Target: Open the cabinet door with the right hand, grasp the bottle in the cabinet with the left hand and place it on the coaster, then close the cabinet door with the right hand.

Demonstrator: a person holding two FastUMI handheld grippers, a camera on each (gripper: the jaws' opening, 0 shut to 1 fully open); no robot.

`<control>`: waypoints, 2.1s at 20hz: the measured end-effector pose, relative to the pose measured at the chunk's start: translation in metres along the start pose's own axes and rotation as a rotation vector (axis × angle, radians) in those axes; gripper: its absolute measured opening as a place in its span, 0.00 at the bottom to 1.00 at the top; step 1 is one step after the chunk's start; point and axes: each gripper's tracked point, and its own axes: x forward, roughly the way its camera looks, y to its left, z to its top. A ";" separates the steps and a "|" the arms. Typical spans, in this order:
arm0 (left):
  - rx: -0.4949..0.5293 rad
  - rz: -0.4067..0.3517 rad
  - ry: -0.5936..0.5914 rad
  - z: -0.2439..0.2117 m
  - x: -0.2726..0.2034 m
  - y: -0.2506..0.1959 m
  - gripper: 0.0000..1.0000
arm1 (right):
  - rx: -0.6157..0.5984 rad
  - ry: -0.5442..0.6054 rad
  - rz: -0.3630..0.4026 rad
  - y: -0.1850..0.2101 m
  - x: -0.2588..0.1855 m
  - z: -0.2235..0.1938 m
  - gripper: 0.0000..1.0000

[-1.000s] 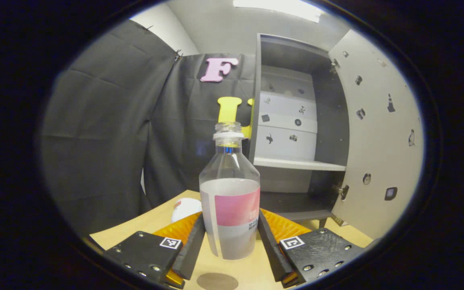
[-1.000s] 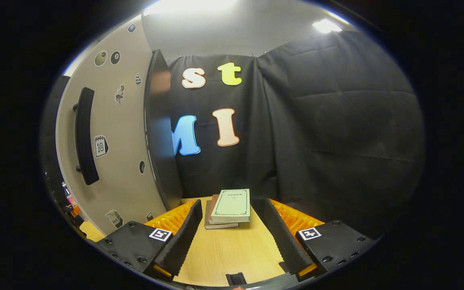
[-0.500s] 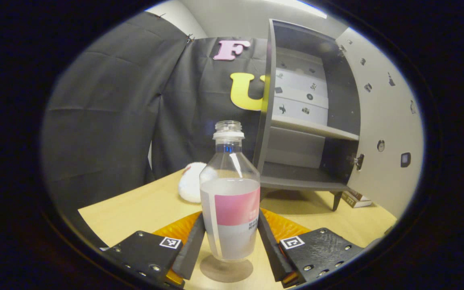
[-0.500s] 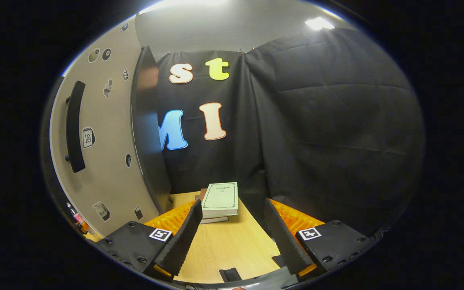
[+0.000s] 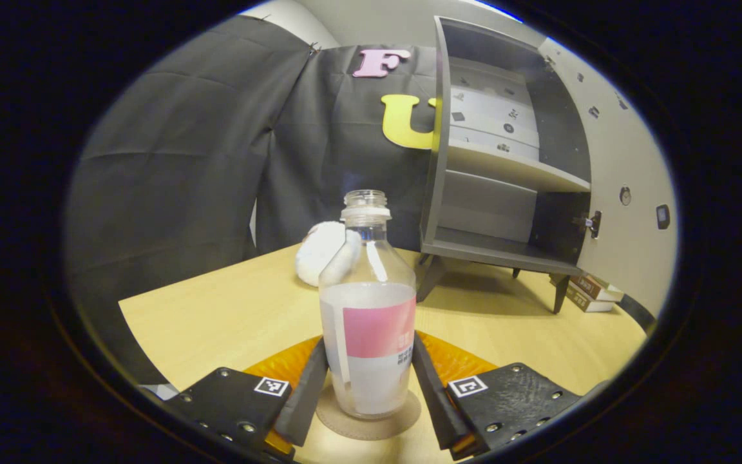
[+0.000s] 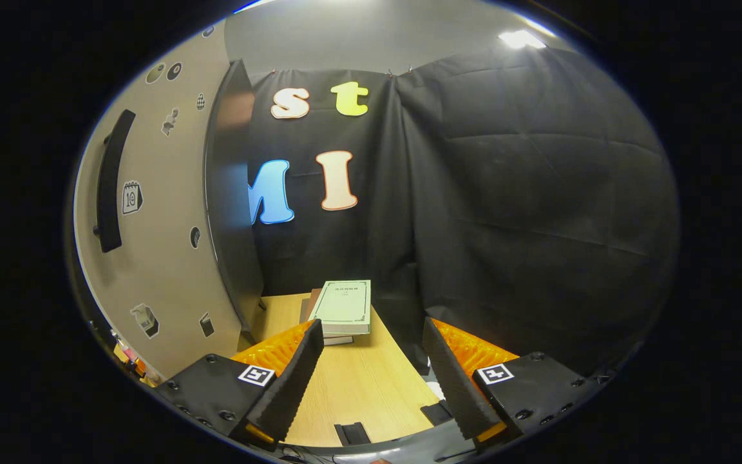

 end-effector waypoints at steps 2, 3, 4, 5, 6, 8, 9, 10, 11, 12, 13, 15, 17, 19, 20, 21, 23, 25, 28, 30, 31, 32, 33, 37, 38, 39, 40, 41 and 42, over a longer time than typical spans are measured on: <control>0.008 0.013 0.000 -0.002 -0.002 -0.001 0.74 | -0.010 0.005 0.008 0.002 0.001 -0.001 0.98; 0.013 0.016 0.005 -0.002 -0.003 -0.001 0.72 | -0.010 0.004 0.012 0.003 0.002 0.000 0.98; 0.018 0.017 0.010 -0.004 -0.005 -0.002 0.72 | -0.007 0.001 0.016 0.005 0.002 0.000 0.98; 0.020 0.017 0.015 -0.004 -0.008 -0.003 0.72 | -0.003 -0.001 0.020 0.006 0.003 0.000 0.98; 0.022 0.015 0.022 -0.005 -0.009 -0.004 0.72 | 0.002 0.000 0.024 0.007 0.004 -0.001 0.98; 0.030 0.019 0.033 -0.006 -0.015 -0.002 0.72 | 0.019 0.003 0.034 0.010 0.007 -0.003 0.98; 0.040 0.025 0.040 -0.006 -0.015 -0.001 0.72 | 0.028 0.005 0.037 0.011 0.008 -0.004 0.98; 0.053 0.032 0.045 -0.006 -0.016 0.000 0.72 | 0.037 0.009 0.043 0.013 0.009 -0.006 0.98; 0.059 0.032 0.050 -0.005 -0.016 0.001 0.72 | 0.045 0.014 0.050 0.015 0.009 -0.007 0.98; 0.062 0.031 0.056 -0.004 -0.016 -0.001 0.72 | 0.049 0.018 0.058 0.018 0.010 -0.009 0.98; 0.064 0.028 0.059 -0.003 -0.017 -0.002 0.72 | 0.047 0.019 0.062 0.020 0.011 -0.010 0.98; 0.072 0.035 0.064 -0.003 -0.018 -0.001 0.72 | 0.035 0.017 0.069 0.023 0.012 -0.009 0.98; 0.082 0.064 0.056 0.000 -0.019 0.002 0.72 | 0.024 0.012 0.074 0.026 0.011 -0.009 0.98; 0.069 0.061 0.060 -0.003 -0.016 0.001 0.72 | 0.024 0.014 0.080 0.027 0.013 -0.008 0.98; 0.051 0.042 0.083 -0.009 -0.015 0.000 0.75 | 0.028 0.016 0.082 0.028 0.013 -0.007 0.93; 0.044 0.032 0.097 -0.013 -0.015 0.000 0.75 | 0.032 0.016 0.084 0.029 0.013 -0.007 0.98; 0.051 0.017 0.096 -0.012 -0.016 -0.004 0.81 | 0.036 0.016 0.085 0.029 0.013 -0.007 0.98; 0.078 0.031 0.064 -0.004 -0.015 -0.003 0.81 | 0.033 0.017 0.086 0.030 0.014 -0.007 0.93; 0.074 0.018 0.051 -0.001 -0.018 -0.007 0.78 | 0.032 0.017 0.091 0.033 0.013 -0.007 0.98; 0.056 0.015 0.033 0.005 -0.020 -0.008 0.78 | 0.035 0.016 0.093 0.034 0.013 -0.008 0.98; 0.050 0.015 0.022 0.010 -0.022 -0.008 0.81 | 0.038 0.016 0.094 0.033 0.013 -0.008 0.98; 0.051 0.018 0.021 0.012 -0.024 -0.008 0.81 | 0.041 0.015 0.096 0.034 0.014 -0.007 0.98; 0.057 0.021 0.016 0.018 -0.027 -0.009 0.78 | 0.044 0.013 0.098 0.033 0.015 -0.005 0.98; 0.107 0.020 -0.025 0.055 -0.036 -0.017 0.78 | 0.058 -0.007 0.109 0.033 0.015 0.001 0.93; 0.111 0.018 -0.037 0.065 -0.040 -0.020 0.78 | 0.062 -0.013 0.117 0.035 0.016 0.003 0.93; 0.113 0.021 -0.050 0.077 -0.043 -0.022 0.78 | 0.067 -0.018 0.124 0.036 0.015 0.006 0.98; 0.113 0.024 -0.063 0.089 -0.046 -0.023 0.78 | 0.071 -0.024 0.134 0.037 0.014 0.007 0.98; 0.120 0.032 -0.071 0.100 -0.050 -0.025 0.78 | 0.077 -0.029 0.146 0.039 0.014 0.010 0.93; 0.128 0.036 -0.081 0.112 -0.053 -0.027 0.80 | 0.082 -0.036 0.162 0.042 0.013 0.014 0.93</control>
